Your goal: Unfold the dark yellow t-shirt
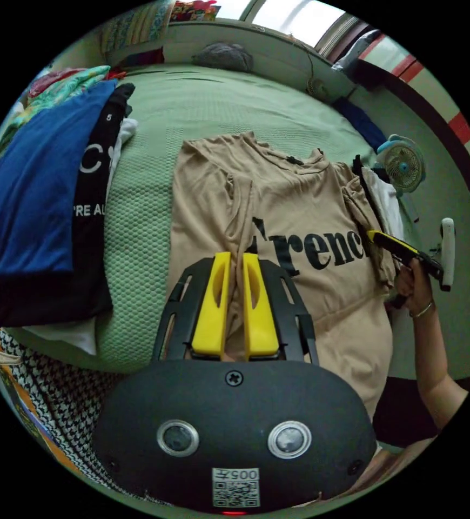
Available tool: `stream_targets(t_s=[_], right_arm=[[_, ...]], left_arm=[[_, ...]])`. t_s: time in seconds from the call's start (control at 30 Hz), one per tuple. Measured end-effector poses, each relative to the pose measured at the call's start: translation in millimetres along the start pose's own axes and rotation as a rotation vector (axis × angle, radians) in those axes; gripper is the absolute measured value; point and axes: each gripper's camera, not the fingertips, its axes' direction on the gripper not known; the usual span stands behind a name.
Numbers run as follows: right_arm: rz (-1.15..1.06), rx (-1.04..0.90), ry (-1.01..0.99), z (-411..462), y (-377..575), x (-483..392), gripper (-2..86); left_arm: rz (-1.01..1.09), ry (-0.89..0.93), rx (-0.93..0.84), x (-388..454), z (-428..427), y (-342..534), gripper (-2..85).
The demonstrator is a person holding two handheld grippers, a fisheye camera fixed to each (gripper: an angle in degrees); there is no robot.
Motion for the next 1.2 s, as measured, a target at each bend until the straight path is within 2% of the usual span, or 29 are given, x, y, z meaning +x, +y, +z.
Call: stream_targets(t_s=[0.13, 0.33, 0.43, 0.53, 0.6, 0.77, 0.93, 1.2], right_arm=[[0.191, 0.085, -0.163, -40, -13, 49, 0.4], [0.454, 0.092, -0.155, -53, -4, 144, -0.7], [0.541, 0.068, -0.198, -47, 18, 168, -0.9], [0.576, 0.137, -0.167, -56, 43, 167, -0.9], [0.555, 0.161, -0.179, -62, 54, 156, -0.9], [0.255, 0.157, -0.124, -82, 79, 57, -0.7], [0.010, 0.060, -0.152, -77, 118, -47, 0.4], [-0.080, 0.013, -0.034, -48, 169, -139, 0.3]], left_arm=[[-0.029, 0.048, 0.049, -19, -22, -8, 2.8], [-0.302, -0.149, 0.109, -90, -45, 11, 0.6], [-0.396, -0.176, 0.175, -110, -57, 35, -0.3], [-0.382, -0.148, 0.215, -111, -62, 54, -0.6], [-0.337, -0.157, 0.193, -99, -60, 61, -0.6], [-0.160, -0.124, 0.124, -32, -41, 83, -0.6], [0.065, 0.013, 0.018, 65, 1, 130, -0.4], [0.031, -0.090, -0.013, 114, 49, 177, -0.6]])
